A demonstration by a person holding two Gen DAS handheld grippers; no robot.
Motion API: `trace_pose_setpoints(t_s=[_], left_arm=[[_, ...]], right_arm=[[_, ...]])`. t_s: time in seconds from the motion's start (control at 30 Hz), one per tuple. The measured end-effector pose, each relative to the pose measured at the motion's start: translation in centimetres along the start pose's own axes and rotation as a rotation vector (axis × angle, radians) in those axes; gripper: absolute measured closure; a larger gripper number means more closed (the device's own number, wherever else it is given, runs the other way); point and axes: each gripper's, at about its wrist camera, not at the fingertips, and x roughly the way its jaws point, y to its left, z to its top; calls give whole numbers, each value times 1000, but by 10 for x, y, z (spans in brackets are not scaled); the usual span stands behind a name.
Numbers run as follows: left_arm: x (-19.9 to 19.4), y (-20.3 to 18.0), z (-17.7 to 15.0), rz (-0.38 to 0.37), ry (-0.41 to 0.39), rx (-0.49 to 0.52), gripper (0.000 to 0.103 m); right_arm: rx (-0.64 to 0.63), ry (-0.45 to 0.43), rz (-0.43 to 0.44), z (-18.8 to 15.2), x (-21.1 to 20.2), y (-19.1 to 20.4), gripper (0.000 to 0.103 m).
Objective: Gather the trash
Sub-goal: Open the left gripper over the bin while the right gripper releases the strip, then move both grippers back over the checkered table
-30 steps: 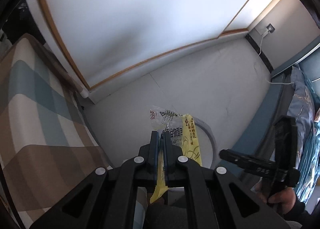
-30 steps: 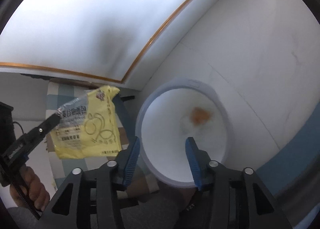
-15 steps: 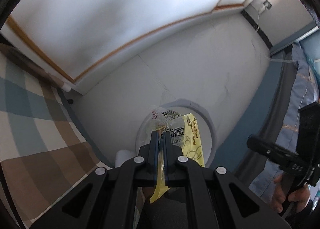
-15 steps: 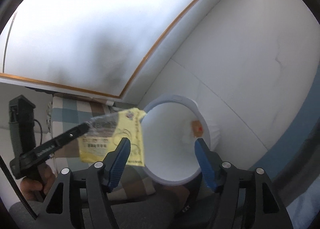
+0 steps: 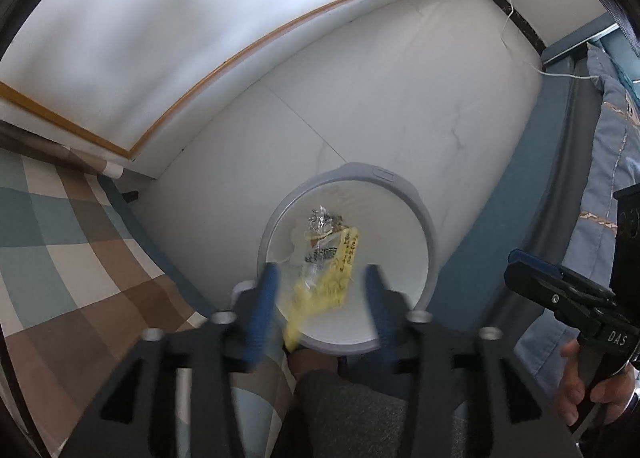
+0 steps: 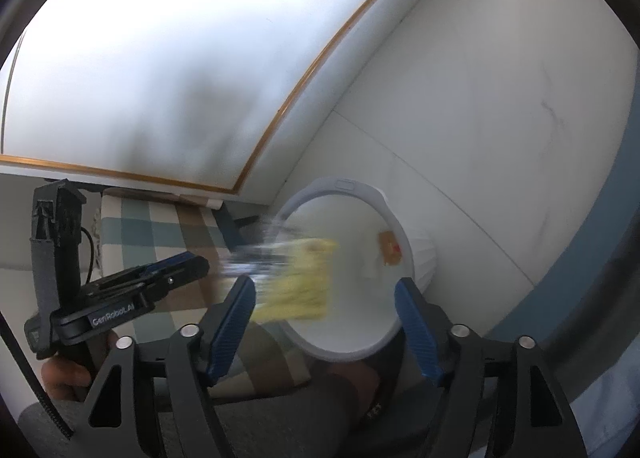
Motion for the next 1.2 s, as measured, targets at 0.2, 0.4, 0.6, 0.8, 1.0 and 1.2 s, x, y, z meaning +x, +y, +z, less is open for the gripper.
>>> trace_pose_setpoints(t_s=[0.2, 0.4, 0.6, 0.8, 1.0, 1.2], left_arm=[[-6, 8, -4, -17, -23, -47, 35], [-20, 13, -12, -42, -68, -61, 30], [-51, 22, -26, -28, -166, -85, 30], [-96, 36, -43, -15, -277, -144, 30], [-148, 50, -69, 11, -433, -219, 30], [-191, 68, -100, 22, -561, -265, 30]], right_arm=[[-7, -19, -19, -1, -4, 3, 24], [-17, -24, -25, -5, -7, 8, 22], [-40, -43, -24, -9, -17, 20, 20], [-99, -98, -6, -11, -40, 50, 20], [-149, -168, 40, -15, -65, 89, 20], [-222, -216, 100, -28, -88, 136, 19]])
